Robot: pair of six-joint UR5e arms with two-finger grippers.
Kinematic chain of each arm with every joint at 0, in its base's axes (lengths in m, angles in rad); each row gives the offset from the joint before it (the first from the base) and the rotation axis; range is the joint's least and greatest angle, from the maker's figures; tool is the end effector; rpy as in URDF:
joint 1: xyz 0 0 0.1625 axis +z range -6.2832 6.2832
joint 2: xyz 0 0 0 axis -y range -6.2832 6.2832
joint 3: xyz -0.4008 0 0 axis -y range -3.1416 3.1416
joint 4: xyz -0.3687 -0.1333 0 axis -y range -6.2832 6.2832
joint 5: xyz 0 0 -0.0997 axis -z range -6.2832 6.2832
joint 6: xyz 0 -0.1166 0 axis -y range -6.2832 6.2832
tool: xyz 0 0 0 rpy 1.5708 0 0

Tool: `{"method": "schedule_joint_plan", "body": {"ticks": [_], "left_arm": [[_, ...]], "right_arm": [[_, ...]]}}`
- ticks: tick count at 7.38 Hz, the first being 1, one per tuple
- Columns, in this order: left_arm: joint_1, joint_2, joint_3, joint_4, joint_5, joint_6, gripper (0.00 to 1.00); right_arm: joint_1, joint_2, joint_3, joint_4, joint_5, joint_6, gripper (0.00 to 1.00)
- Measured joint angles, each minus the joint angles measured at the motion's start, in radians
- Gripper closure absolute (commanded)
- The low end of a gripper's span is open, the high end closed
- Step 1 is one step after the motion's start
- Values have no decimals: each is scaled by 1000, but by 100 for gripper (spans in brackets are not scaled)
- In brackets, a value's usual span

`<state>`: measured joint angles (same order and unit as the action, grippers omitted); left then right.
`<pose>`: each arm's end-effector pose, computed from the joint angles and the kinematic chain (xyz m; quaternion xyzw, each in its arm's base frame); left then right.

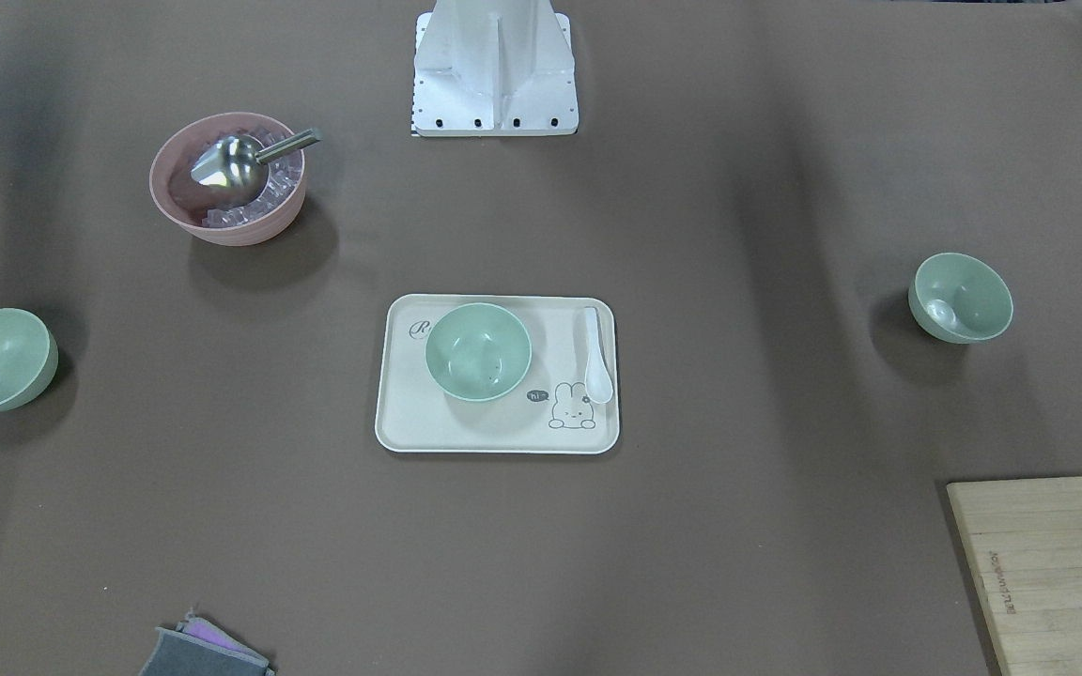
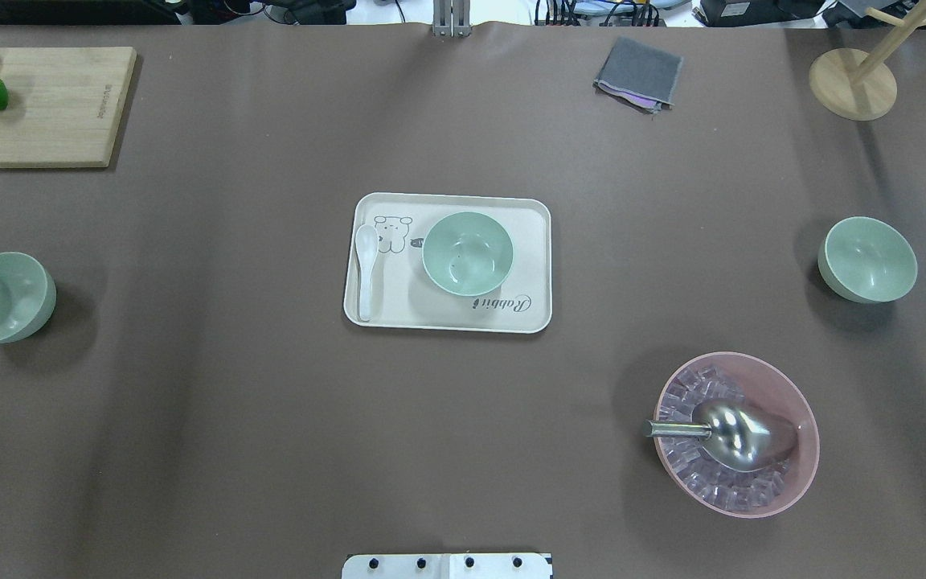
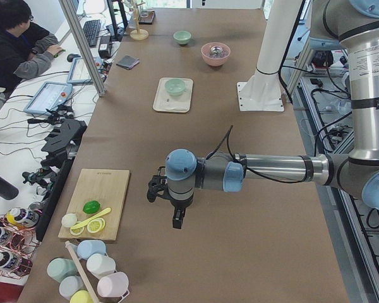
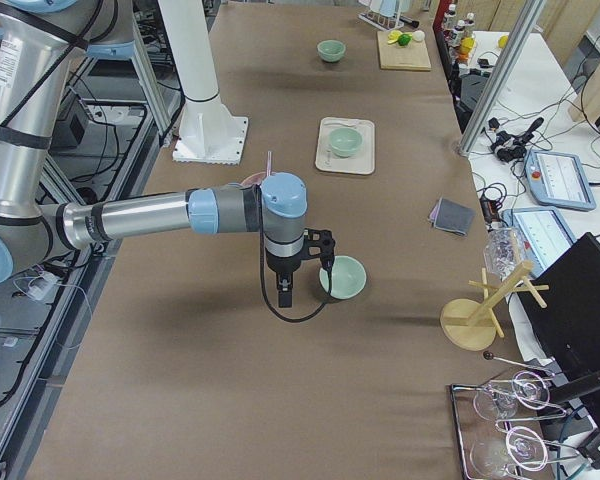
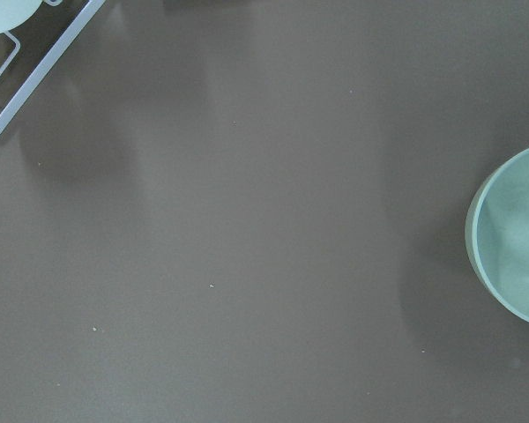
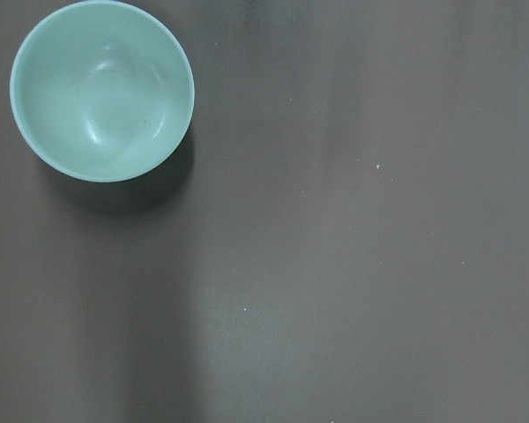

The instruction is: Stack green bowls together

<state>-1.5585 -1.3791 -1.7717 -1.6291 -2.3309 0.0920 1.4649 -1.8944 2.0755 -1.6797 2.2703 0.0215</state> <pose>-0.0481 -0.3981 0.6302 0.0461 0.3692 0.0609 0.9262 0.0218 -0.3453 0.5579 0.0120 -0.3439 -0.0520 0.9375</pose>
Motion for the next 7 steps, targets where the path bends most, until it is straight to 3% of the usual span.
{"method": "schedule_joint_plan", "body": {"ticks": [7], "left_arm": [[3,-18,-56,0,0,1,2]], "right_arm": [[0,16,8,8,2,-3,0]]}}
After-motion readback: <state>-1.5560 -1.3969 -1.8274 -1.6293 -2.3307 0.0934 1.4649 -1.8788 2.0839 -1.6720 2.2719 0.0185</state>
